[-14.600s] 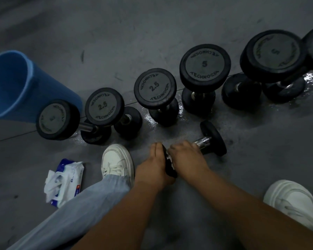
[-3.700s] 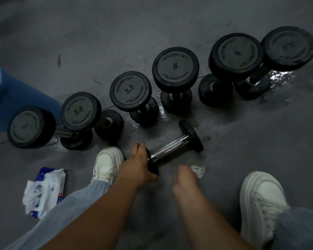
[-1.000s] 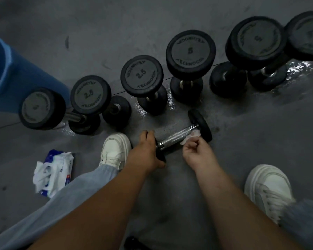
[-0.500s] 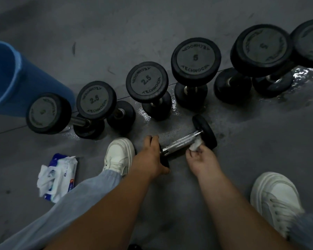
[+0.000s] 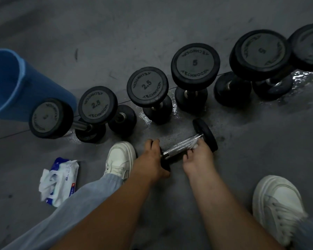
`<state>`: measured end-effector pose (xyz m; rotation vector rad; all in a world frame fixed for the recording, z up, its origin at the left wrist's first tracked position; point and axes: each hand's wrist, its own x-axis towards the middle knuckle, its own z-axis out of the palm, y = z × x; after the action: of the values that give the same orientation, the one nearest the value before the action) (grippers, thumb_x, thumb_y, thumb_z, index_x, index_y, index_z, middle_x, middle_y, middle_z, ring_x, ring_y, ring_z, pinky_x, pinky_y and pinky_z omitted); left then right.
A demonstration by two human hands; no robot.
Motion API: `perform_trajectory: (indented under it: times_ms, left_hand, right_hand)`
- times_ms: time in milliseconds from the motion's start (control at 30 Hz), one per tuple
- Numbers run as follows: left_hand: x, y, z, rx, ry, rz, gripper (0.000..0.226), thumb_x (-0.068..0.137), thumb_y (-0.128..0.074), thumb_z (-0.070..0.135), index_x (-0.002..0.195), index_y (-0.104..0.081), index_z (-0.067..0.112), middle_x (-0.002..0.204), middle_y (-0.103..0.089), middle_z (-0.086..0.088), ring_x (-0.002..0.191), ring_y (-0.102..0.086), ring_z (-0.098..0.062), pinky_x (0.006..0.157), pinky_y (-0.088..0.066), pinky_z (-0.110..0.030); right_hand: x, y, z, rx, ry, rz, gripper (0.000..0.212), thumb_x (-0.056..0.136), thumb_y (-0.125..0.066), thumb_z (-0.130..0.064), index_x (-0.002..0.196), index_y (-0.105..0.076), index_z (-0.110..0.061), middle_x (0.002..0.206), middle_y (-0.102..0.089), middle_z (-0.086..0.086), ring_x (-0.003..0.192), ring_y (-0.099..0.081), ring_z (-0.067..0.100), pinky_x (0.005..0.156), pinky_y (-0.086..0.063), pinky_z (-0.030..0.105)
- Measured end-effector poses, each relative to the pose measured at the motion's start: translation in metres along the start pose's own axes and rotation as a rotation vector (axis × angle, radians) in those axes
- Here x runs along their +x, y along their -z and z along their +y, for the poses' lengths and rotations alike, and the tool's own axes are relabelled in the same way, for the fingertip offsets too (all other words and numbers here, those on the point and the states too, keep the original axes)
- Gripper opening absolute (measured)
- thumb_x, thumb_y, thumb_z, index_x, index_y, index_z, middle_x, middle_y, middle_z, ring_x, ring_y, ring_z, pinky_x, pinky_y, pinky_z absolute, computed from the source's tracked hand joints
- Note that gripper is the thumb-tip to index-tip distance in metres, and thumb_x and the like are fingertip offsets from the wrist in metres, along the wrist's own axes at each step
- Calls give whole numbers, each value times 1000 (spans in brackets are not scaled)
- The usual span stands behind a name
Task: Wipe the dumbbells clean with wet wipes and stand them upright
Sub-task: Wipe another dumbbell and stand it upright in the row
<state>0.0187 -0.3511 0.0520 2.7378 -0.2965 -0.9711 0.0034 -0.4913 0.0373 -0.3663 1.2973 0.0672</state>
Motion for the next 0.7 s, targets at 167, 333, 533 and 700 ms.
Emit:
perform_trajectory:
  times_ms: [167, 333, 533, 700]
  left_hand:
    - [0, -1, -2, -11, -10, 3, 116, 58, -87, 36, 150, -19, 20, 152, -18, 3, 121, -55, -25, 91, -52, -38]
    - [1, -1, -3, -10, -6, 1, 118, 57, -88, 36, 151, -19, 19, 153, -17, 2, 122, -55, -26, 91, -51, -37]
    - [1, 0, -2, -5, 3, -3, 118, 56, -89, 37, 151, -20, 19, 153, -17, 2, 120, -56, -26, 92, -52, -39]
    - [0, -2, 0, -8, -3, -3, 119, 56, -89, 36, 151, -19, 19, 152, -17, 2, 121, -56, -26, 92, -52, -38]
  right_hand:
    - [12, 0, -10, -52, -37, -97, 32, 98, -46, -32, 107, -61, -5, 114, -64, 10, 128, -49, 21, 110, -32, 32]
    - [2, 11, 5, 5, 47, -28, 35, 98, -32, -8, 129, -46, 0, 136, -49, 14, 128, -46, 20, 107, -30, 32]
    - [9, 26, -5, 195, -136, 30, 11, 95, -52, -10, 88, -57, -16, 88, -59, 1, 76, -53, 7, 60, -39, 15]
    - [23, 19, -8, 326, -127, 98, 15, 96, -48, -5, 85, -55, -10, 84, -57, 2, 73, -54, 9, 53, -49, 14]
